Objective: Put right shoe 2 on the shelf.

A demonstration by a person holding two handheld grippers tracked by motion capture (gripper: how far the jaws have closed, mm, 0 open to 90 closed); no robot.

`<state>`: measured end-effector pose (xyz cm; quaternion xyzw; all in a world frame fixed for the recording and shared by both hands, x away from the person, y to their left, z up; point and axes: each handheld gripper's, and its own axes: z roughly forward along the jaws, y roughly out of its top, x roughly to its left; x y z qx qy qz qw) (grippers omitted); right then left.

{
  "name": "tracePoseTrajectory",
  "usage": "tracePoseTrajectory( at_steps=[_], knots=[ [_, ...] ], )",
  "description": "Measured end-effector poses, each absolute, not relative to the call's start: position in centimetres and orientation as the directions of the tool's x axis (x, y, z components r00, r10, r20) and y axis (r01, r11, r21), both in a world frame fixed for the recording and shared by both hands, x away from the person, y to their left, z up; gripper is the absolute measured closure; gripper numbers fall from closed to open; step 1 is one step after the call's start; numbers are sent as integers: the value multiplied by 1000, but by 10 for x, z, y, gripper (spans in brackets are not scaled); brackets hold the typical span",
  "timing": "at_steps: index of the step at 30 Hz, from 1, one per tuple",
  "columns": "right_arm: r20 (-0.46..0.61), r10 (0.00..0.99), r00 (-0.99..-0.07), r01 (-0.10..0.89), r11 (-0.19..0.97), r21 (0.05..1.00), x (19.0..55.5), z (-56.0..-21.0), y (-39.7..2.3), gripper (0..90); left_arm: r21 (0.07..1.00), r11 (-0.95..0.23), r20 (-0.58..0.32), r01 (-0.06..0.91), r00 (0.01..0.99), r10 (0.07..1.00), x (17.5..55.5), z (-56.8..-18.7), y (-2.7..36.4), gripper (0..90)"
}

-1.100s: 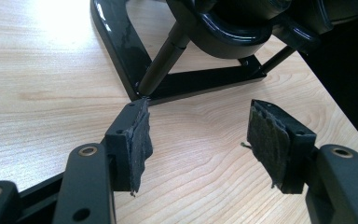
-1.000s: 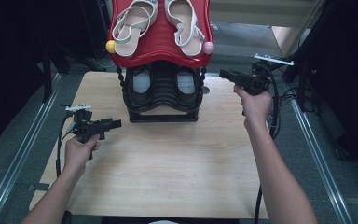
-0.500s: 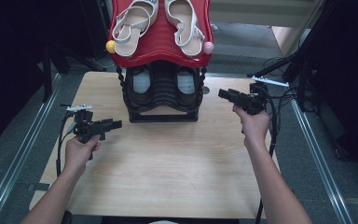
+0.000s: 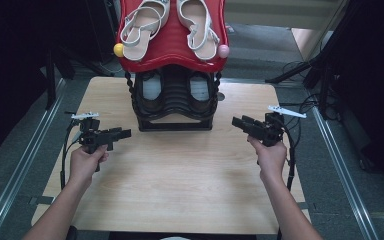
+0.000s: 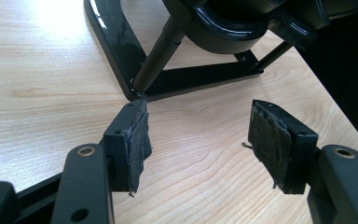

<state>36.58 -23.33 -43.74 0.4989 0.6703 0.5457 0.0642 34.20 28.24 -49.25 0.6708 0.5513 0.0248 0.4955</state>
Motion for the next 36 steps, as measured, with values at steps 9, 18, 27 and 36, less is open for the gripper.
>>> tracePoseTrajectory(
  at_steps=[9,18,27,36],
  knots=[
    [478,716,-509,630,-68,773,350,-460,-229,463,695,101,-517,712,397,759,341,-491,282,382],
    [461,699,-547,644,-2,765,344,-479,-221,452,697,93,-513,711,403,758,341,-490,280,375],
    [461,694,-553,661,29,750,346,-494,-213,448,699,59,-497,712,425,757,340,-489,275,363],
    [464,707,-534,673,22,740,354,-501,-219,447,703,36,-485,710,442,754,341,-488,271,342]
  ],
)
